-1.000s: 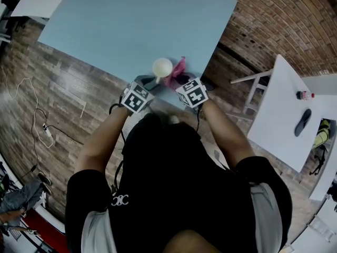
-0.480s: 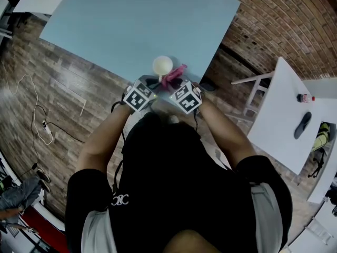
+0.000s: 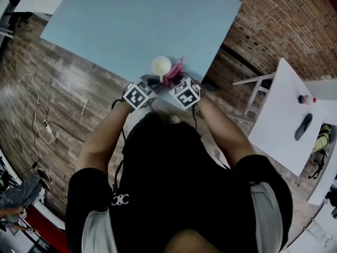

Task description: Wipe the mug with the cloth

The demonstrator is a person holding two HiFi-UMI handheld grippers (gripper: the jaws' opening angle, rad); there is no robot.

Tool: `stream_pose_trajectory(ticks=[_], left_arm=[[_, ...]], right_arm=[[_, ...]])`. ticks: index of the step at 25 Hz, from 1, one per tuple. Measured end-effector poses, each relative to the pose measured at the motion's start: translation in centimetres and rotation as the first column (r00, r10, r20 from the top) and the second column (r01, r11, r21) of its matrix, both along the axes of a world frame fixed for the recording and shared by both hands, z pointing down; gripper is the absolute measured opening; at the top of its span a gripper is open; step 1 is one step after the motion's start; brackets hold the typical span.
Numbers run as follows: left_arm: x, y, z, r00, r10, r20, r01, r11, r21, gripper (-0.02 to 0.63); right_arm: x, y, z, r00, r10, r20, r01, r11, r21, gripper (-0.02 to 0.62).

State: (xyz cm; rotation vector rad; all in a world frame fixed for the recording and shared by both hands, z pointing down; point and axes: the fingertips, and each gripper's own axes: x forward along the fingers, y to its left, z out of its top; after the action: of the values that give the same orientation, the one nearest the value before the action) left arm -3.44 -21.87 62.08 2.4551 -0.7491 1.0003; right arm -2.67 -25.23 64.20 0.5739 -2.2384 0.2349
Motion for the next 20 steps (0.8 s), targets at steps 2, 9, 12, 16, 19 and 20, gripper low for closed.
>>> stream_pose_trajectory(ticks=[2, 9, 12, 16, 19, 20], left_arm=[[0.1, 0.1, 0.4, 1.000, 0.022, 0.013, -0.022, 1.000, -0.007, 0.043], [0.0, -0.3, 0.7, 1.000, 0.015, 0.010, -0.015, 1.000, 0.007, 0.046], [-0.4, -0.8, 0.3, 0.998, -0.064, -0.024, 0.064, 0.998, 0.013, 0.048], [-1.2, -1.0, 0.0, 0.981, -0.173, -0.088, 0.177, 0.984, 0.037, 0.054], [-2.1, -0.7, -1.6, 0.956, -0.246, -0.159, 0.260, 0.963, 0.071, 0.058], [-2.7, -0.7, -2.3, 0.943, -0.281, -0.179, 0.299, 0.950, 0.086, 0.058]], right_arm=[[0.6, -1.5, -0.1, 0.997, 0.078, 0.011, -0.078, 0.997, -0.009, 0.037], [2.5, -5.9, -1.4, 0.965, 0.253, 0.076, -0.253, 0.967, -0.014, 0.037], [3.2, -6.4, -2.0, 0.953, 0.278, 0.125, -0.279, 0.960, -0.007, 0.037], [4.4, -6.4, -2.8, 0.935, 0.305, 0.181, -0.312, 0.950, 0.012, 0.037], [5.2, -6.0, -3.8, 0.919, 0.313, 0.238, -0.327, 0.945, 0.021, 0.037], [5.3, -5.8, -4.3, 0.914, 0.311, 0.260, -0.329, 0.944, 0.026, 0.037]])
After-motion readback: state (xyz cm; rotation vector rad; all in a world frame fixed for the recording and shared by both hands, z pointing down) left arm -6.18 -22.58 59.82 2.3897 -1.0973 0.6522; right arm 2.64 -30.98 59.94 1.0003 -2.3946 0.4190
